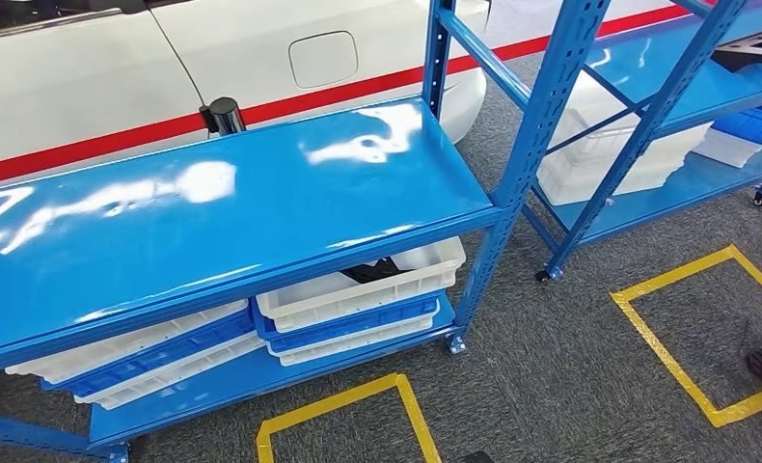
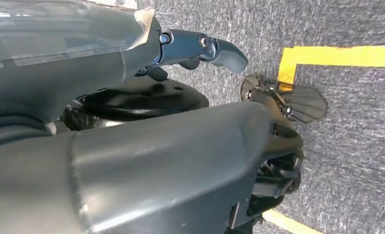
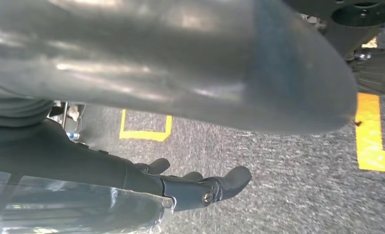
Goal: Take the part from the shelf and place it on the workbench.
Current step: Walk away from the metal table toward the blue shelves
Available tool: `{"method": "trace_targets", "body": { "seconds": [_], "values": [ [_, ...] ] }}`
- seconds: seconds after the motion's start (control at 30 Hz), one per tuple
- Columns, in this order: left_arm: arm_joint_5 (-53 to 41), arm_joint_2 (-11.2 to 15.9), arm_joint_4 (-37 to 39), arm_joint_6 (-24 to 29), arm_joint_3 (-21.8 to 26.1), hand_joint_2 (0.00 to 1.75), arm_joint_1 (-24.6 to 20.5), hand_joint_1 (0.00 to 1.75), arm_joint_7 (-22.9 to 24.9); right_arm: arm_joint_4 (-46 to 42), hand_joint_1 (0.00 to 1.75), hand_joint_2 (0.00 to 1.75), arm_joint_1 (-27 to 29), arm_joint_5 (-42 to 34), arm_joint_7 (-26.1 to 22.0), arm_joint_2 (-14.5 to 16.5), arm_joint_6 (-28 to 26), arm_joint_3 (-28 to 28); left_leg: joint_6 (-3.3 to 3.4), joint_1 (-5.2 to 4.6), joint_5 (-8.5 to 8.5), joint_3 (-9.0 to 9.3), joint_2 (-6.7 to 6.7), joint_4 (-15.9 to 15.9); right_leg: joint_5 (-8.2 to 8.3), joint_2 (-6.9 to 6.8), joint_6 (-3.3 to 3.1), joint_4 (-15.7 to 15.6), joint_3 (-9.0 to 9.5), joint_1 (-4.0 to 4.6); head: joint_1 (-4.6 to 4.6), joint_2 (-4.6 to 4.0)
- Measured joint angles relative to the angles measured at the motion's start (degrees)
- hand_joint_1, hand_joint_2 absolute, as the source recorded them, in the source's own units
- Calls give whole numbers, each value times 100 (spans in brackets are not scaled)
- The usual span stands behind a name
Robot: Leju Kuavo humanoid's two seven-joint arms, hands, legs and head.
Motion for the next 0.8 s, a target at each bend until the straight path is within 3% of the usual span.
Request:
{"method": "trace_targets", "body": {
  "seconds": [0.07,0.1,0.17,0.2,0.23,0.27,0.3,0.37,0.43,0.57,0.6,0.67,0.73,0.77,0.8],
  "values": [
    [2,-5,0,20,-14,0,-13,0,-1,0,0,0,11,81,-43,2,-104,2,-57,38,-103,-39,-129,108,27,76,-65,-4,-16,-28,-2,0],
    [-15,-22,0,59,-27,0,-13,0,-5,-1,0,0,9,125,-78,0,-174,4,-84,56,-257,-129,-262,319,44,109,-104,-10,-24,-45,-4,0],
    [-66,-98,1,192,-69,0,-1,0,-23,-1,0,0,1,164,-139,-8,-286,5,-119,73,-679,-477,-520,1091,62,164,-151,-9,-46,-36,-9,0],
    [-87,-137,1,258,-89,0,3,0,-32,-1,0,0,3,169,-160,-11,-312,4,-124,74,-830,-660,-571,1473,69,189,-166,-8,-55,-23,-10,0],
    [-99,-168,2,304,-104,0,4,0,-39,-1,0,0,8,169,-173,-15,-324,3,-120,74,-867,-770,-589,1689,73,216,-174,-7,-60,-11,-10,0],
    [-106,-183,2,325,-112,0,1,0,-41,-1,0,0,14,169,-183,-16,-328,2,-106,75,-778,-767,-593,1666,77,241,-178,-5,-60,-1,-10,0],
    [-108,-187,2,332,-118,0,-1,0,-42,-1,0,0,15,169,-189,-17,-331,1,-85,74,-588,-643,-597,1405,80,269,-182,-5,-54,5,-11,0],
    [-109,-191,2,333,-124,0,-7,0,-42,-1,0,0,12,169,-196,-16,-337,1,-28,68,-192,-238,-642,584,84,319,-173,0,-42,23,-10,0],
    [-111,-193,2,332,-128,0,-15,0,-42,-1,0,0,8,169,-199,-14,-342,1,12,42,-48,-21,-685,109,103,343,-138,5,-60,46,-8,0],
    [-114,-211,2,327,-150,0,-30,0,-42,1,0,0,11,170,-199,-10,-347,1,131,18,44,-44,-652,-5,88,336,-36,75,-160,38,-2,0],
    [-114,-219,2,325,-157,0,-34,0,-42,1,0,0,9,170,-199,-11,-348,1,167,32,81,-53,-632,-38,-25,326,-40,258,-251,43,6,0],
    [-115,-226,2,321,-164,0,-37,0,-42,1,0,0,7,171,-199,-17,-351,1,205,38,123,-91,-593,-54,-383,308,-73,959,-559,42,19,0],
    [-115,-227,2,319,-166,0,-36,0,-43,1,0,0,19,171,-199,-23,-352,1,207,34,147,-131,-559,-49,-627,305,-49,1603,-806,37,22,0],
    [-115,-228,2,317,-166,0,-37,0,-43,1,0,0,27,171,-199,-28,-353,1,199,35,156,-142,-549,-45,-623,301,-7,1639,-782,31,22,0],
    [-115,-230,2,316,-167,0,-37,0,-43,1,0,0,33,171,-199,-34,-353,1,189,39,161,-147,-543,-38,-531,293,49,1418,-633,22,22,0]
  ]
}}
